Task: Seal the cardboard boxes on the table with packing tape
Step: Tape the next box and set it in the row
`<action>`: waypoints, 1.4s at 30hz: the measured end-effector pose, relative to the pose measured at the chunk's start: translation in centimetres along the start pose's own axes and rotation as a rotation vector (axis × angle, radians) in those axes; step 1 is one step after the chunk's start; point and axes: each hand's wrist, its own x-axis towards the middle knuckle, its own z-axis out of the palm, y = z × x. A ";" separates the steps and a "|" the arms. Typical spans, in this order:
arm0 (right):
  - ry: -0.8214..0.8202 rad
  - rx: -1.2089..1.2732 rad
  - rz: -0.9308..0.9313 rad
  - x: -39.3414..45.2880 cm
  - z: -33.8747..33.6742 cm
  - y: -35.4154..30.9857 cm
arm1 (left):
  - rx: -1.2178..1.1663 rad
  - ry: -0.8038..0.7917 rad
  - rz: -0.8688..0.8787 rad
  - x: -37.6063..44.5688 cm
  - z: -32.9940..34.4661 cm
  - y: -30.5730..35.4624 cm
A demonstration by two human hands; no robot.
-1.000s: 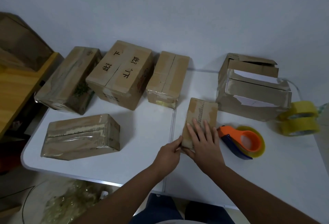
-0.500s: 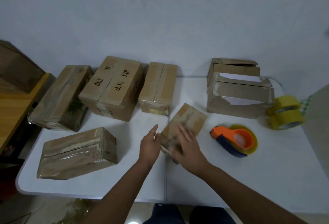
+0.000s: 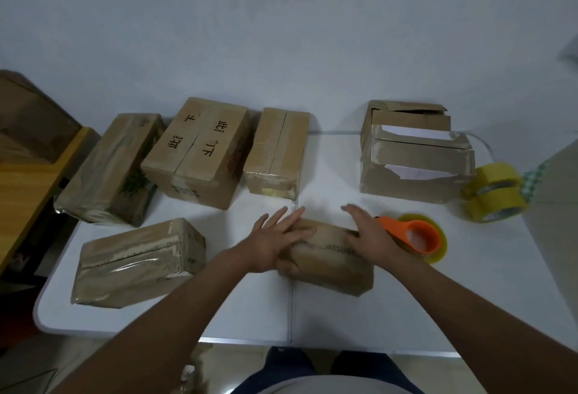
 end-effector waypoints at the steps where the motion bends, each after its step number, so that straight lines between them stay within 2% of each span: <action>1: -0.021 0.003 0.036 -0.3 0.4 0.1 | 0.048 0.074 -0.017 -0.2 -0.1 -0.1; 3: 0.028 0.052 0.113 -1.3 1.1 0.4 | 0.086 0.259 -0.095 -0.5 0.7 0.5; 5: 0.090 0.115 0.166 -2.4 1.9 0.7 | -0.036 0.413 -0.135 -0.8 2.3 1.9; 6: 0.108 0.155 0.190 -2.8 2.3 0.9 | -0.125 0.422 -0.149 -0.7 2.9 2.7; 8: 0.105 0.209 0.227 -3.4 3.0 1.0 | -0.223 0.277 -0.191 -0.2 3.7 3.9; 10: 0.110 0.254 0.222 -3.9 3.6 1.2 | -0.194 0.135 -0.189 0.9 3.9 4.4; 15: 0.186 0.299 0.198 -4.7 2.9 1.6 | -0.006 0.147 0.052 5.0 2.4 2.5; 17: 0.197 0.339 0.198 -4.7 2.4 1.8 | 0.071 0.230 0.130 6.0 2.0 2.7; 19: 0.198 0.407 0.210 -4.8 2.1 2.0 | 0.036 0.298 0.133 6.0 2.3 3.6; 21: 0.215 0.426 0.209 -4.9 1.9 2.6 | -0.039 0.233 0.126 5.4 3.1 4.5; 23: 0.307 0.368 0.226 -4.8 1.7 4.0 | -0.041 0.124 0.126 4.7 3.7 4.7; 26: 0.442 0.168 0.302 -3.9 1.1 7.4 | -0.035 0.137 0.166 4.6 3.8 4.1; 29: 0.336 -0.025 0.448 -2.6 0.1 10.0 | -0.019 0.148 0.147 4.6 3.7 3.9; 32: 0.191 -0.152 0.461 -1.2 -0.1 11.3 | -0.014 0.245 0.104 4.5 3.9 4.4; 36: 0.108 -0.111 0.501 -0.1 0.2 13.3 | -0.099 0.373 0.076 4.4 4.6 4.4; 38: 0.091 -0.128 0.425 0.0 0.3 14.1 | -0.088 0.401 0.082 4.7 4.9 4.4; 42: 0.015 -0.212 0.398 -1.2 -2.0 11.8 | -0.092 0.441 0.078 5.1 4.7 4.5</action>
